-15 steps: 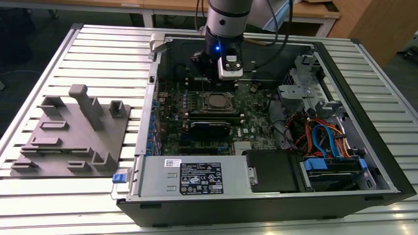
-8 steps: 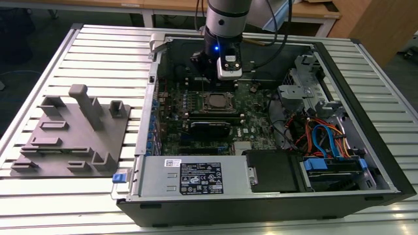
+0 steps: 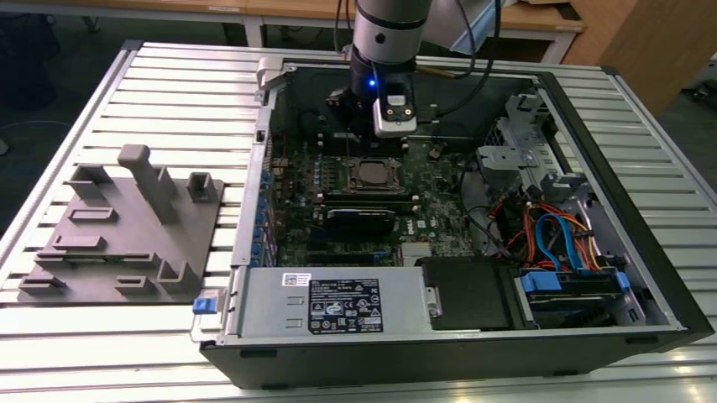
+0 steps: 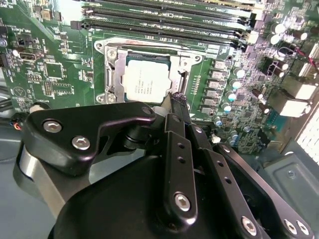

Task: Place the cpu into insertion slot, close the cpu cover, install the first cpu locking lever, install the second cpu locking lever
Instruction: 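Install the first cpu locking lever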

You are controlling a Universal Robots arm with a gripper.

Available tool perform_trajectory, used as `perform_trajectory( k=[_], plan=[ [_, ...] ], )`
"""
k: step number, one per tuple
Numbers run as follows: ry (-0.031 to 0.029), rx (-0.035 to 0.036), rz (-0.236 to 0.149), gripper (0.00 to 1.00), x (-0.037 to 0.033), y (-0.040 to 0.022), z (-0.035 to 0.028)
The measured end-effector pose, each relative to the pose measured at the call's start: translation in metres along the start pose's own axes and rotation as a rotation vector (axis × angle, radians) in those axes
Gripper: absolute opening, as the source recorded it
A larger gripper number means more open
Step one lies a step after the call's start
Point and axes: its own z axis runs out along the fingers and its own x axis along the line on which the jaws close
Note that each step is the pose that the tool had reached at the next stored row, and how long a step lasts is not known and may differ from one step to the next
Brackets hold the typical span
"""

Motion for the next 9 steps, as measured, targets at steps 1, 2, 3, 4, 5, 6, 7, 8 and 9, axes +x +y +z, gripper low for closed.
perform_trajectory(
  k=[1, 2, 3, 4, 5, 6, 7, 8, 9],
  plan=[
    [0.0005, 0.0008, -0.017, 0.11, 0.0000, 0.0000, 0.0000],
    [0.0010, 0.0017, -0.033, 0.11, 0.0000, 0.0000, 0.0000],
    [0.0014, 0.0024, -0.047, 0.11, -0.0001, 0.0000, 0.0000],
    [0.0018, 0.0031, -0.061, 0.11, 0.0000, 0.0000, 0.0001],
    [0.0021, 0.0037, -0.069, 0.11, 0.0001, 0.0000, 0.0001],
    [0.0017, 0.0034, -0.072, 0.11, 0.0011, -0.0004, 0.0003],
    [0.0001, 0.0030, -0.073, 0.11, 0.0028, -0.0011, 0.0005],
    [-0.0022, 0.0022, -0.073, 0.11, 0.0050, -0.0020, 0.0007],
    [-0.0051, 0.0012, -0.073, 0.11, 0.0074, -0.0029, 0.0009]
  ],
)
